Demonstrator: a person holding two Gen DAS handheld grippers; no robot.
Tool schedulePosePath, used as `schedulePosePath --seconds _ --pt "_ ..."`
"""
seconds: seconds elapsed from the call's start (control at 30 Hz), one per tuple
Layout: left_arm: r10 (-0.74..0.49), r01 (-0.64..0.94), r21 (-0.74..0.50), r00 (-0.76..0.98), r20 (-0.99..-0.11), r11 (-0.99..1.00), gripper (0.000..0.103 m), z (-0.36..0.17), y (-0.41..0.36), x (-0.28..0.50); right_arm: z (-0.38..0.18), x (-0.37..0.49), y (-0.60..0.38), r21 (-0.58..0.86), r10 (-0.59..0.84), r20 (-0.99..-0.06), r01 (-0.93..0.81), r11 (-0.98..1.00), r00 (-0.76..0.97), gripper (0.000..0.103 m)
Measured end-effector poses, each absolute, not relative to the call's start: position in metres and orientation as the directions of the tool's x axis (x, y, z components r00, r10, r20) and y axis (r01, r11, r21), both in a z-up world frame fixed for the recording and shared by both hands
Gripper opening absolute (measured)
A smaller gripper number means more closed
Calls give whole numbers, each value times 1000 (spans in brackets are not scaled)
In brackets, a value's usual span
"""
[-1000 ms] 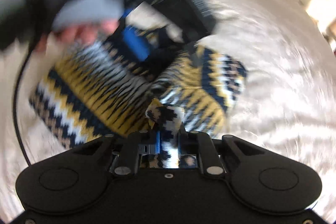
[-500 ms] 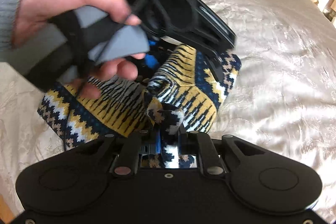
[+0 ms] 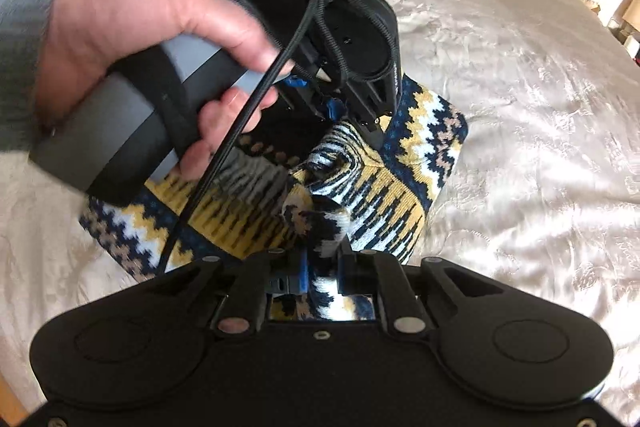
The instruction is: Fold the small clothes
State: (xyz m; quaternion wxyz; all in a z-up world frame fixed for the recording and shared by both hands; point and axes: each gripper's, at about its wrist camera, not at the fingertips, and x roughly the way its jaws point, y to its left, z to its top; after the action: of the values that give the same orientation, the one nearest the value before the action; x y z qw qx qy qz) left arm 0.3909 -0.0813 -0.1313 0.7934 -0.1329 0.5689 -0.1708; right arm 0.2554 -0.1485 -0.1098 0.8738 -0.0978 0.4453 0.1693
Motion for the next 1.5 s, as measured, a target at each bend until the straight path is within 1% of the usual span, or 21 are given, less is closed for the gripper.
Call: schedulePosePath --seconds 0.2,0.3,0.4,0.57,0.7,0.8,0.9,1.0,1.03,1.23,1.3,1.33,1.37,1.4,1.43,1.5 --pt "-455 147 -433 373 -809 889 12 -92 -41 378 -76 247 -120 20 256 -769 -378 925 586 18" --pt "-448 150 -425 409 -795 893 12 -75 -8 371 -67 243 -94 38 301 -752 -418 908 587 18" --pt "-428 111 -423 422 -799 899 12 -70 29 367 -68 241 -63 39 342 -746 -476 879 571 18" --pt "-376 -5 -412 397 -837 911 12 -94 79 365 -89 239 -14 -7 364 -773 -580 815 520 18" --pt "-373 -93 -432 364 -853 897 12 -126 102 362 -108 239 6 -39 348 -808 -633 773 475 18" --pt "-375 -118 -438 349 -859 891 12 -139 110 360 -119 239 10 -49 330 -833 -652 756 445 18" --pt "-385 -123 -453 363 -849 883 12 -134 112 360 -120 238 11 -47 327 -842 -663 747 428 18" --pt "-381 -51 -431 384 -841 901 12 -121 109 360 -114 241 17 -33 343 -840 -671 741 420 18" --pt "-377 -50 -425 377 -846 904 12 -122 110 361 -116 240 19 -33 344 -841 -674 738 418 18" --pt "-400 -203 -486 350 -847 850 12 -152 138 352 -132 241 26 -35 318 -876 -706 707 362 18" --pt "-403 -222 -490 344 -848 843 12 -158 143 350 -134 240 21 -35 309 -886 -713 700 347 24" --pt "-403 -224 -490 341 -849 842 12 -160 144 350 -135 239 20 -35 307 -886 -711 702 347 34" --pt "-405 -221 -489 337 -850 844 12 -161 144 352 -134 241 17 -31 305 -888 -707 706 345 51" --pt "-405 -218 -488 334 -851 845 12 -162 144 354 -132 240 13 -19 313 -887 -703 711 340 56" --pt "-408 -213 -489 332 -851 846 12 -164 144 355 -129 239 7 3 333 -881 -700 714 336 61" --pt "-410 -204 -487 326 -852 849 13 -167 144 358 -120 234 -6 46 377 -868 -701 711 325 61"
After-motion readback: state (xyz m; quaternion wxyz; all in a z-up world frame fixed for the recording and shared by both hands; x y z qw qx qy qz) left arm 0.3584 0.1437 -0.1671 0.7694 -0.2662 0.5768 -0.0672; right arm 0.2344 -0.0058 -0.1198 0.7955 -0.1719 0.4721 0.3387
